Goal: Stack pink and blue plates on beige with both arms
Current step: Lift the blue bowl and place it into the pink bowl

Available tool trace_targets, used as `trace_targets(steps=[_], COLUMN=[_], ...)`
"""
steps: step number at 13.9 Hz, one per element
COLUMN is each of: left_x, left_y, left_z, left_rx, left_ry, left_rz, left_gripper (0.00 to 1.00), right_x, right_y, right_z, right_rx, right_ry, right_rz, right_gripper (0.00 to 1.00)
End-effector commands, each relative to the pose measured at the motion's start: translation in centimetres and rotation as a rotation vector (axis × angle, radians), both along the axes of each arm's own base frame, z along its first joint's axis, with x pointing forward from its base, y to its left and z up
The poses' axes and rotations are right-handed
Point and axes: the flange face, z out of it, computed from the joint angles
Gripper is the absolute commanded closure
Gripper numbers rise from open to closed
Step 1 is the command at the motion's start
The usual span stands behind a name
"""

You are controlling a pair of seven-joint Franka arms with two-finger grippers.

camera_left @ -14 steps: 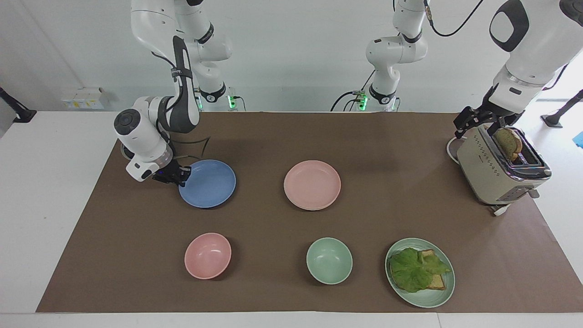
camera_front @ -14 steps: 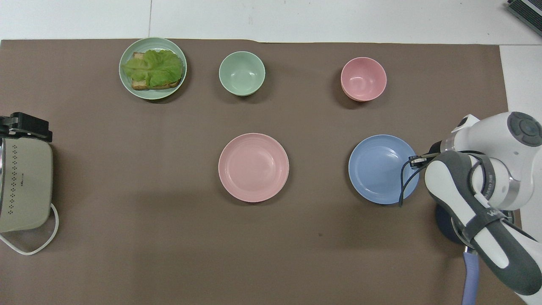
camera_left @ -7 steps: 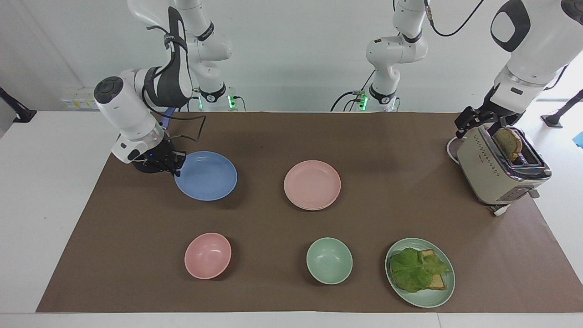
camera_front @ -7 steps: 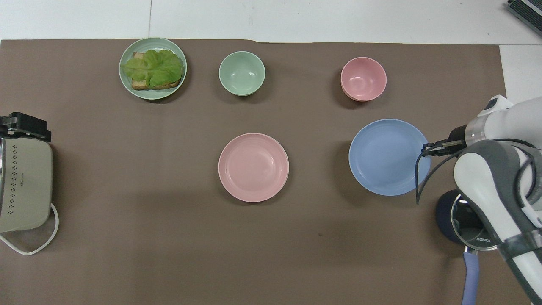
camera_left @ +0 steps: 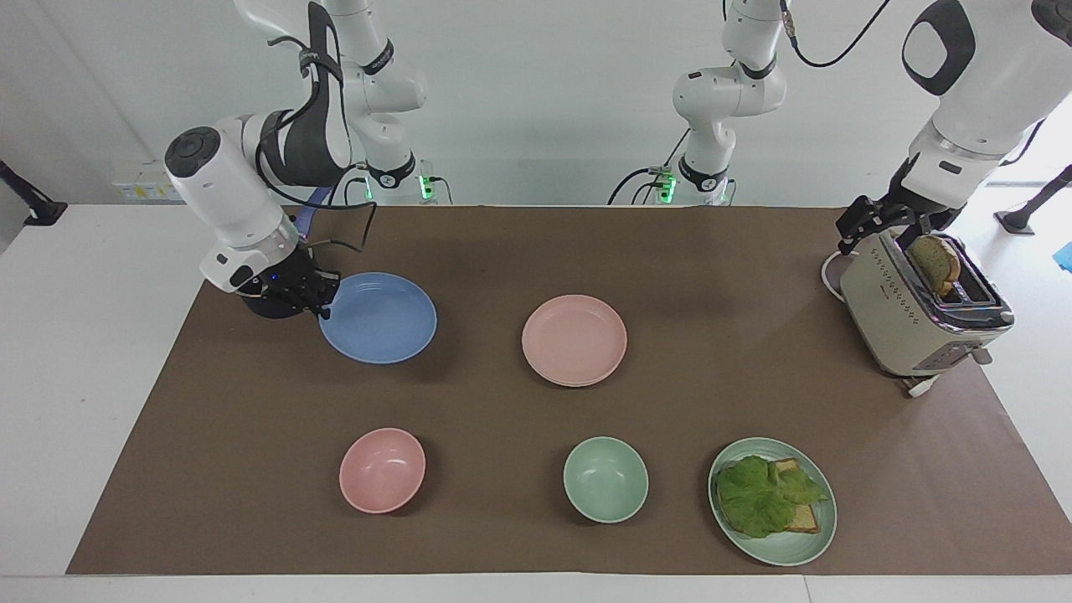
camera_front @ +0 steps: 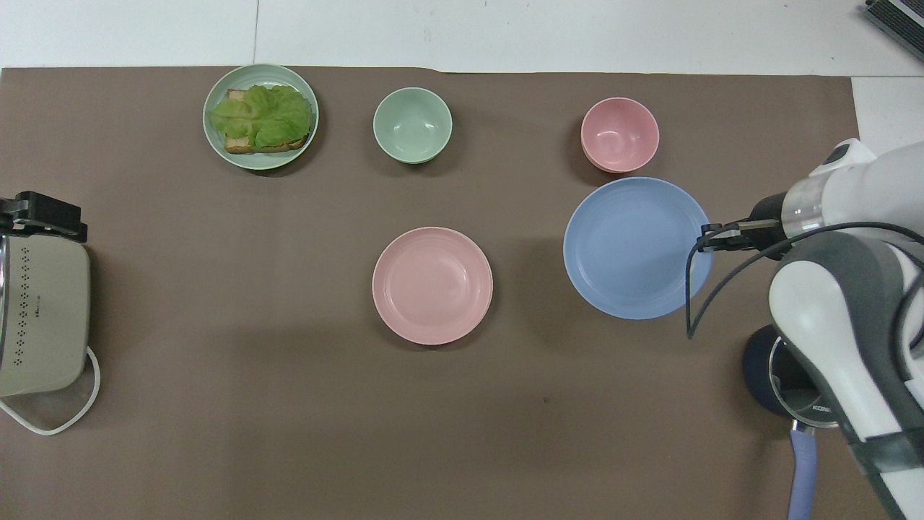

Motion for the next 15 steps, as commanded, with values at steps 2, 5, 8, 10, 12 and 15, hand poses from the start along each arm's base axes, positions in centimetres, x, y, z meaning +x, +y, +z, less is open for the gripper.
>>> trace_targets(steps=[2, 5, 8, 10, 12, 15], left_x=[-0.5, -0.5, -0.5, -0.5, -0.5, -0.5], left_y=[0.4, 0.4, 0.4, 0.4, 0.4, 0.4], left_z=[0.1, 0.1, 0.1, 0.1, 0.1, 0.1], left_rx=[0.005, 0.005, 0.005, 0.005, 0.005, 0.005], left_ry=[0.001, 0.001, 0.001, 0.001, 0.001, 0.001], left_rz=[-0.002, -0.002, -0.002, -0.002, -0.002, -0.002], left_gripper=[0.00, 0.00, 0.00, 0.00, 0.00, 0.00], right_x=[0.0, -0.3, -1.1, -1.6, -2.1, -2.8], right_y=[7.0, 12.0, 16.6, 20.3, 22.5, 24.3], right_z=[-1.1, -2.0, -3.0, -4.9, -6.1, -8.1], right_rx=[0.027, 0.049, 0.114, 0.120, 0.117, 0.110], right_ry=[0.017, 0.010, 0.046, 0.033, 0.037, 0.039], right_rz=[-0.096, -0.151, -0.203, -0.202, -0.193, -0.175], right_gripper=[1.00, 1.00, 1.00, 1.00, 1.00, 1.00])
